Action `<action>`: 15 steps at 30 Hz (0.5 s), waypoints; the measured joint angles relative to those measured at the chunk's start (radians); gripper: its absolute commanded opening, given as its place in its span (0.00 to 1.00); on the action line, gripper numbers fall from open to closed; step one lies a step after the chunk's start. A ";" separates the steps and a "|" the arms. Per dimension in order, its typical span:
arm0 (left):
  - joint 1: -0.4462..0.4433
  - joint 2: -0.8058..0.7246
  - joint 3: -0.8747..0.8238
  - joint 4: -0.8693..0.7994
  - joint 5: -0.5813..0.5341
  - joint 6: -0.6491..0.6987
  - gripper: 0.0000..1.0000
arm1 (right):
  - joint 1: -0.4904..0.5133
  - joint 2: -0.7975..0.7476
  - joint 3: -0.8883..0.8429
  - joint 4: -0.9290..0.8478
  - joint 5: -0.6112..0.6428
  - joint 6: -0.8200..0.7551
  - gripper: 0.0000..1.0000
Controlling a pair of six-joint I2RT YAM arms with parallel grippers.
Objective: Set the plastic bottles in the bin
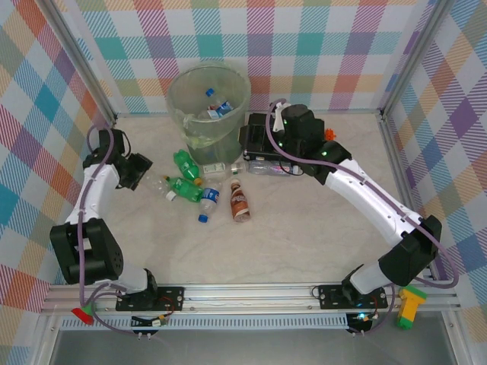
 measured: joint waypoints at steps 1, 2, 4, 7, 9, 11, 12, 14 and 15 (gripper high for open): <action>-0.004 -0.013 0.023 0.000 -0.007 0.010 0.58 | 0.000 0.002 0.002 -0.004 0.000 0.000 0.99; -0.009 -0.022 0.044 0.000 -0.014 0.020 0.58 | 0.000 0.004 0.004 -0.005 0.000 0.000 0.99; -0.024 -0.037 0.103 -0.004 -0.040 0.039 0.58 | 0.000 0.009 0.013 -0.011 -0.001 0.000 0.99; -0.072 -0.039 0.208 -0.014 -0.086 0.067 0.58 | 0.000 0.014 0.031 -0.015 -0.003 0.000 0.99; -0.111 -0.039 0.271 -0.018 -0.118 0.086 0.58 | 0.000 0.016 0.042 -0.019 -0.005 0.000 0.99; -0.146 -0.039 0.322 -0.011 -0.143 0.105 0.58 | 0.000 0.019 0.052 -0.019 -0.007 0.000 0.99; -0.164 -0.039 0.343 -0.002 -0.156 0.117 0.58 | 0.000 0.020 0.053 -0.019 -0.008 0.000 0.99; -0.198 -0.035 0.382 0.013 -0.186 0.144 0.58 | 0.000 0.022 0.056 -0.022 -0.008 0.000 0.99; -0.217 -0.031 0.405 0.027 -0.201 0.163 0.58 | 0.000 0.024 0.058 -0.023 -0.008 0.000 0.99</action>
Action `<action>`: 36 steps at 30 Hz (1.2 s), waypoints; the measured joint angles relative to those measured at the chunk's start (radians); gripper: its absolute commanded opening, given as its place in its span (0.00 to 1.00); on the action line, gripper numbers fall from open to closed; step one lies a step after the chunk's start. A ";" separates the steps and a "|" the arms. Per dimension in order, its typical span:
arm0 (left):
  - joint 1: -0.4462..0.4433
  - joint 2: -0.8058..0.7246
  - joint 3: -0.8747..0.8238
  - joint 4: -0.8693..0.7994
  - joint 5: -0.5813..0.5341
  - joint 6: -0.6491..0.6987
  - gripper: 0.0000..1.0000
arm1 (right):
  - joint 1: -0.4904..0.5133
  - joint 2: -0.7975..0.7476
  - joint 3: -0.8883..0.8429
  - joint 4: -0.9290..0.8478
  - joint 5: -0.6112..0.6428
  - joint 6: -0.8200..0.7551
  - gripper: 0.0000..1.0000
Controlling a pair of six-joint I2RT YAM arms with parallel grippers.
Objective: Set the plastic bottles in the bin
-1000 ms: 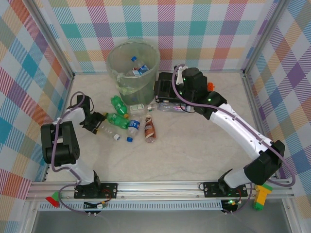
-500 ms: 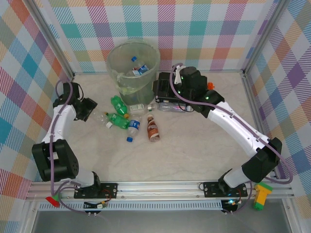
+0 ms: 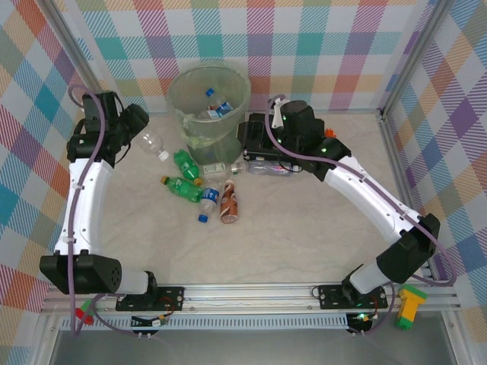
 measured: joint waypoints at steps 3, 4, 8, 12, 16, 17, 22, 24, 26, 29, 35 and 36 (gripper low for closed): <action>-0.042 0.023 0.054 0.050 -0.029 0.046 0.58 | 0.000 0.002 0.002 -0.005 0.000 0.000 0.99; -0.053 0.034 0.071 0.072 -0.037 0.060 0.57 | 0.000 0.002 0.003 -0.008 0.000 0.000 0.99; -0.085 0.083 0.114 0.153 -0.056 0.108 0.57 | 0.000 0.002 0.014 -0.021 0.000 0.000 0.99; -0.104 0.163 0.175 0.228 -0.071 0.156 0.56 | 0.000 0.002 0.035 -0.037 0.002 -0.001 0.99; -0.128 0.256 0.240 0.306 -0.081 0.215 0.56 | 0.000 0.002 0.045 -0.041 0.011 -0.001 0.99; -0.132 0.275 0.252 0.325 -0.082 0.225 0.56 | 0.001 0.002 0.045 -0.042 0.013 -0.001 0.99; -0.151 0.402 0.352 0.407 -0.088 0.293 0.56 | 0.005 0.002 0.045 -0.045 0.021 -0.001 0.99; -0.159 0.448 0.390 0.431 -0.097 0.327 0.56 | 0.006 0.001 0.045 -0.048 0.026 -0.001 0.99; -0.167 0.486 0.416 0.445 -0.106 0.362 0.56 | 0.006 0.000 0.045 -0.049 0.031 -0.001 0.99; -0.177 0.526 0.430 0.465 -0.116 0.406 0.56 | 0.006 -0.003 0.045 -0.053 0.039 -0.001 0.99; -0.181 0.568 0.430 0.494 -0.119 0.446 0.56 | 0.006 -0.013 0.045 -0.060 0.051 -0.001 0.99; -0.182 0.573 0.430 0.496 -0.119 0.449 0.56 | 0.006 -0.013 0.045 -0.060 0.053 -0.001 0.99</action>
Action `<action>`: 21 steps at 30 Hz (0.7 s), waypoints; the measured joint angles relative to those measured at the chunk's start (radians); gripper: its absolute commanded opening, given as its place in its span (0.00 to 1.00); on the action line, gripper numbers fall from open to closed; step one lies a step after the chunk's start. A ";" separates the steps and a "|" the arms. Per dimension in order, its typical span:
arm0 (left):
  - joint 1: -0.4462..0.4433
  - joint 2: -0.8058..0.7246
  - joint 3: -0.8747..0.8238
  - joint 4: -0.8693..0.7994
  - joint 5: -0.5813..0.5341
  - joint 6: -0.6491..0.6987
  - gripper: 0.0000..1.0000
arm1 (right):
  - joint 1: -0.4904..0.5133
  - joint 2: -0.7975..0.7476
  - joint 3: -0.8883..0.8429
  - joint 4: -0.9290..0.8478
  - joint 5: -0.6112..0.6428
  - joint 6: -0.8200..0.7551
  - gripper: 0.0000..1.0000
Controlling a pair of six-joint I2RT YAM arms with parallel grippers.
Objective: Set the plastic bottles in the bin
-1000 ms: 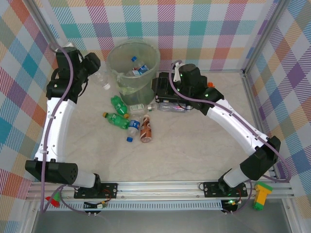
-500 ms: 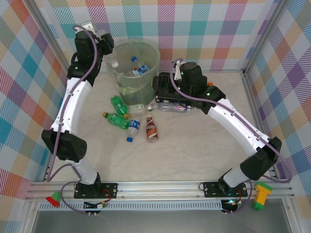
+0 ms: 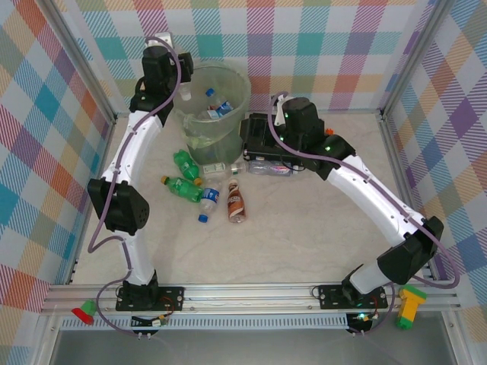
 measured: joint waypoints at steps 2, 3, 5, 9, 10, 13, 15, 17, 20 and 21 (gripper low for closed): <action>-0.004 0.005 0.000 0.002 -0.001 0.006 0.56 | 0.000 0.000 0.000 0.000 0.000 0.000 0.99; -0.006 0.005 0.000 0.003 -0.004 0.010 0.57 | 0.000 0.000 0.000 0.000 0.000 0.000 0.99; -0.010 0.005 0.000 0.006 -0.007 0.017 0.62 | 0.000 0.000 0.000 0.000 0.000 0.000 0.99; -0.010 0.005 -0.009 0.013 -0.012 0.026 0.79 | 0.000 0.000 0.000 0.000 -0.001 0.000 0.99; -0.010 0.005 -0.012 0.013 -0.014 0.024 0.86 | 0.000 0.001 0.000 0.000 -0.002 0.000 0.99; -0.010 0.001 -0.028 0.013 -0.020 0.022 0.93 | 0.000 0.007 0.001 0.001 -0.008 0.000 0.99; -0.010 -0.003 -0.039 0.012 -0.023 0.021 0.95 | 0.000 0.013 0.001 0.002 -0.011 0.000 0.99; -0.010 -0.009 -0.043 0.011 -0.022 0.018 0.97 | 0.000 0.019 0.001 0.003 -0.016 0.000 0.99; -0.010 -0.029 -0.053 0.009 -0.023 0.014 1.00 | 0.000 0.026 0.001 0.004 -0.023 0.001 0.99; -0.010 -0.038 -0.055 0.006 -0.023 0.014 1.00 | 0.000 0.026 0.001 0.004 -0.026 0.001 0.99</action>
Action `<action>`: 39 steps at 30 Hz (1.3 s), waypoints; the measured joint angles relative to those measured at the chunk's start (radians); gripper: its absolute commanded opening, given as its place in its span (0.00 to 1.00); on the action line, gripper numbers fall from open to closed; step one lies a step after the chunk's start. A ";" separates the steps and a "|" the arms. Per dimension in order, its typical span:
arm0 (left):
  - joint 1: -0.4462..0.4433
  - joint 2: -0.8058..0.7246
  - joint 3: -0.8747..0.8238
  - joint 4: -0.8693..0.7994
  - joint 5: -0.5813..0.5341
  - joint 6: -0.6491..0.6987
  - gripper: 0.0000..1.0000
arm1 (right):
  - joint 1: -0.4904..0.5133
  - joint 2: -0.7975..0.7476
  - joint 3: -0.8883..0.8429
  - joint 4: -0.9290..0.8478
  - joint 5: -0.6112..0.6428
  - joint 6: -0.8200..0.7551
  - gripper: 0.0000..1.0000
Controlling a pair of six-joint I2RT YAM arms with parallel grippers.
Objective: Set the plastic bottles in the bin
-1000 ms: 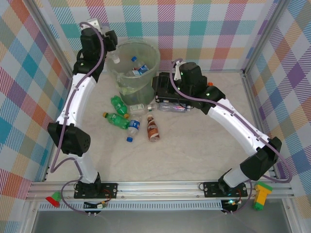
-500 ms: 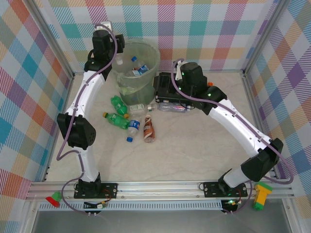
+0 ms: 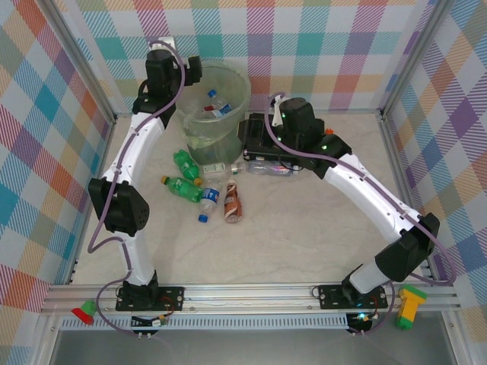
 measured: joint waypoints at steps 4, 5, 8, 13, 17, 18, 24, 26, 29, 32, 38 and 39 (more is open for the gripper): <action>0.000 -0.031 0.000 -0.002 0.001 -0.015 0.99 | 0.000 0.000 0.000 0.000 -0.006 0.000 0.99; 0.000 -0.040 0.000 -0.005 0.001 -0.020 0.99 | 0.000 0.000 0.000 0.000 -0.008 0.001 0.99; 0.000 -0.067 -0.001 -0.026 0.010 -0.038 1.00 | 0.000 0.000 0.000 0.000 -0.008 0.012 0.99; 0.000 -0.142 -0.063 -0.056 0.044 -0.083 0.99 | -0.001 0.000 -0.004 0.000 -0.002 0.042 0.99; 0.000 -0.221 -0.157 -0.069 0.069 -0.121 1.00 | -0.010 0.000 -0.035 -0.003 0.019 0.087 0.99; 0.000 -0.243 -0.182 -0.076 0.076 -0.130 1.00 | -0.014 0.000 -0.050 -0.004 0.022 0.104 0.99; 0.000 -0.370 -0.328 -0.117 0.106 -0.182 1.00 | -0.074 0.005 -0.132 -0.018 0.025 0.206 0.99; 0.000 -0.414 -0.374 -0.137 0.118 -0.196 0.99 | -0.090 0.021 -0.138 -0.027 0.022 0.198 0.99; 0.000 -0.483 -0.441 -0.163 0.129 -0.209 0.99 | -0.108 0.074 -0.128 -0.041 0.022 0.134 0.99; 0.000 -0.547 -0.492 -0.194 0.132 -0.222 1.00 | -0.108 0.171 -0.074 -0.090 0.013 0.041 0.99; 0.000 -0.659 -0.556 -0.262 0.132 -0.252 0.99 | -0.106 0.376 0.072 -0.180 -0.015 -0.154 0.99; 0.000 -0.675 -0.564 -0.273 0.132 -0.255 1.00 | -0.106 0.403 0.091 -0.191 -0.023 -0.185 0.99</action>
